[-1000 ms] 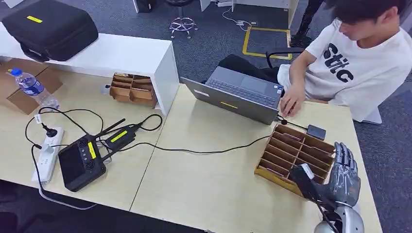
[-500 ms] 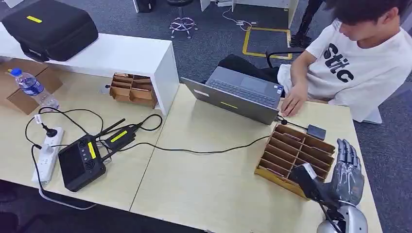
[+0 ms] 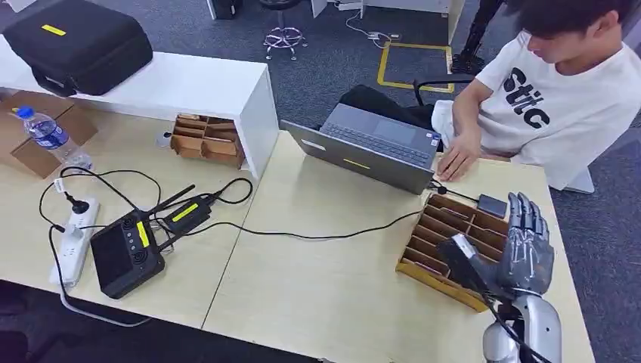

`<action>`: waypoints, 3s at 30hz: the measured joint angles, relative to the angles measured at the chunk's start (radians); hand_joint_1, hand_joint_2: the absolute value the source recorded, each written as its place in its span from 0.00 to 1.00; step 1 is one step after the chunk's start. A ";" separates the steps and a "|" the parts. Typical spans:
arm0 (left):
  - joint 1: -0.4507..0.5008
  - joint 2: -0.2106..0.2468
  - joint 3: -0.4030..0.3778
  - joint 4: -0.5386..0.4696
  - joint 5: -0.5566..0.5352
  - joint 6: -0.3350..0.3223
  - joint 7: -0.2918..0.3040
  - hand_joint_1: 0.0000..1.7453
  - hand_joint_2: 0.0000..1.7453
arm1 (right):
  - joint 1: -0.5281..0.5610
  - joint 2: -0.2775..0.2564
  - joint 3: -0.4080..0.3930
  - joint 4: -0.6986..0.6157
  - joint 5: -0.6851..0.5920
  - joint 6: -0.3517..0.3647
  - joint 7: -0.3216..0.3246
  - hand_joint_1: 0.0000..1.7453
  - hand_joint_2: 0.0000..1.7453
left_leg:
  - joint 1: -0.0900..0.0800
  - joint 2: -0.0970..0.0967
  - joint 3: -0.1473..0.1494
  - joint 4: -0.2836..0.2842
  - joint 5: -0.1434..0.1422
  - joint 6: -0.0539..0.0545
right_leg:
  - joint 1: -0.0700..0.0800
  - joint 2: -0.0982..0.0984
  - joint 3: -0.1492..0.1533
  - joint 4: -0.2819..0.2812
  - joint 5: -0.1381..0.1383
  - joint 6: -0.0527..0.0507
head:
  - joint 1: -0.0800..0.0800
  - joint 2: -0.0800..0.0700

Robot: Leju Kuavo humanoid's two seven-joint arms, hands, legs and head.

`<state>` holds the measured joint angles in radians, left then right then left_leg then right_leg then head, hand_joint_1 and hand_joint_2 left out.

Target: Pass the card to the sensor for recognition and then transmit it.

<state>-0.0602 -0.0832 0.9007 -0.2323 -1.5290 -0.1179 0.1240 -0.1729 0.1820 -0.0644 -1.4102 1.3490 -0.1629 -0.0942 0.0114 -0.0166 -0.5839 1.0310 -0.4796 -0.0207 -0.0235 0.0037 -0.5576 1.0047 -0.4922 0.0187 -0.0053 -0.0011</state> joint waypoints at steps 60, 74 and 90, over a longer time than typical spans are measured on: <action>0.001 0.011 -0.017 0.000 0.000 -0.002 0.000 0.00 1.00 | -0.095 -0.043 -0.118 0.105 -0.006 -0.003 0.031 0.00 1.00 | 0.000 0.000 0.000 0.000 0.000 0.000 | 0.000 0.000 0.000 0.000 0.000 0.000 | 0.000 0.000; 0.001 0.011 -0.017 0.000 0.000 -0.003 0.000 0.00 1.00 | -0.097 -0.043 -0.122 0.108 0.000 0.002 0.027 0.00 1.00 | 0.000 0.000 0.000 0.000 0.000 0.000 | 0.000 0.000 0.000 0.000 0.000 0.000 | 0.000 0.000; 0.001 0.011 -0.031 0.000 0.000 -0.004 0.000 0.00 1.00 | -0.135 -0.035 -0.121 0.163 0.033 0.013 0.038 0.00 1.00 | 0.000 0.000 0.000 0.000 0.000 0.000 | 0.000 0.000 0.000 0.000 0.000 0.000 | 0.000 0.000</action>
<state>-0.0596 -0.0725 0.8694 -0.2323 -1.5289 -0.1217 0.1240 -0.3080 0.1469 -0.1854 -1.2471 1.3817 -0.1499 -0.0565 0.0113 -0.0168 -0.5842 1.0312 -0.4797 -0.0206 -0.0236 0.0035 -0.5579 1.0046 -0.4921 0.0187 -0.0057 -0.0011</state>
